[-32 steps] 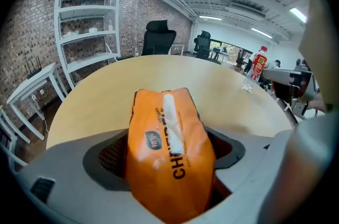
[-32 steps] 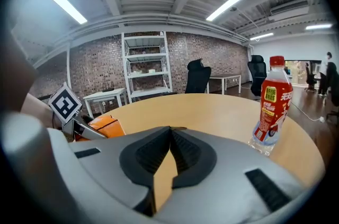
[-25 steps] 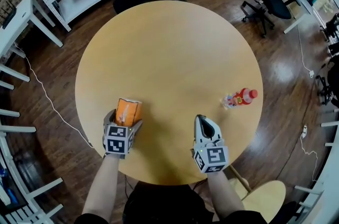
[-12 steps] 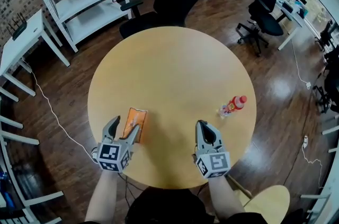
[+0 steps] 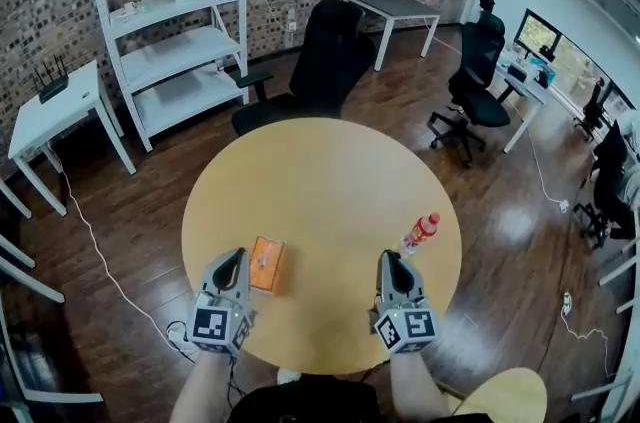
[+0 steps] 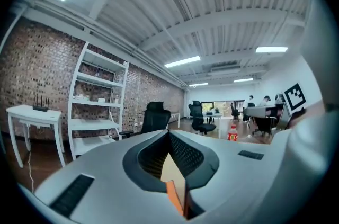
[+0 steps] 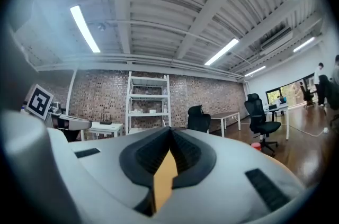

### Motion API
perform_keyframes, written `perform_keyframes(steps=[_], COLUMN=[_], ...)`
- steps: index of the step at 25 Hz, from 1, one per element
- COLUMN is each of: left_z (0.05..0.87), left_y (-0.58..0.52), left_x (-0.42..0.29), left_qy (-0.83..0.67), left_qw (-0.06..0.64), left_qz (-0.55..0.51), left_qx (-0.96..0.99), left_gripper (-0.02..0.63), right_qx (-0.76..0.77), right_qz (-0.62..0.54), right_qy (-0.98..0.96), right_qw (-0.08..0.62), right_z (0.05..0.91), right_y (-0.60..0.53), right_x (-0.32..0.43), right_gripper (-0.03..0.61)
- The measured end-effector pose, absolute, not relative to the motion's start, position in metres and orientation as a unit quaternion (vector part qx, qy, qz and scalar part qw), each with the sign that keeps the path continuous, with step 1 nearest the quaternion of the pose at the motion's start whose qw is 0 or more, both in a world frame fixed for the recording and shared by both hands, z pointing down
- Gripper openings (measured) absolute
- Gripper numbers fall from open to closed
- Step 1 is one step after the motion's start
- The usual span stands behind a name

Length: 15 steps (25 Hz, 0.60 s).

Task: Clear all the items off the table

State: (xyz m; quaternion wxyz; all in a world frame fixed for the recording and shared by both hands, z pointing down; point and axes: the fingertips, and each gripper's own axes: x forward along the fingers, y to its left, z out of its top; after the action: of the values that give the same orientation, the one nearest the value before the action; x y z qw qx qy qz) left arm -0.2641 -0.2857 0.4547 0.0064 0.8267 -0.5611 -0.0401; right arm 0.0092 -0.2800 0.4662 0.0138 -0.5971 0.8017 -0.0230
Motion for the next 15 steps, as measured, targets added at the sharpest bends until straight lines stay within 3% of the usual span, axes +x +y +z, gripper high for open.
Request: perform_keyframes(steps=[9, 15], left_z=[0.423, 0.421], left_y=[-0.274, -0.271], left_x=[-0.255, -0.210], left_qy=[-0.535, -0.514], left_qw=[0.000, -0.005], left_qz=[-0.096, -0.099], left_qx=[0.840, 0.852], left_gripper=[0.000, 0.000], right_qx=[-0.630, -0.662], right_qz=[0.003, -0.001], right_qy=[0.776, 0.746], right_qw=[0.039, 0.064], right_z=[0.435, 0.433], right_y=[-0.255, -0.234], right_x=[0.034, 0.096], right_gripper=[0.003, 0.003])
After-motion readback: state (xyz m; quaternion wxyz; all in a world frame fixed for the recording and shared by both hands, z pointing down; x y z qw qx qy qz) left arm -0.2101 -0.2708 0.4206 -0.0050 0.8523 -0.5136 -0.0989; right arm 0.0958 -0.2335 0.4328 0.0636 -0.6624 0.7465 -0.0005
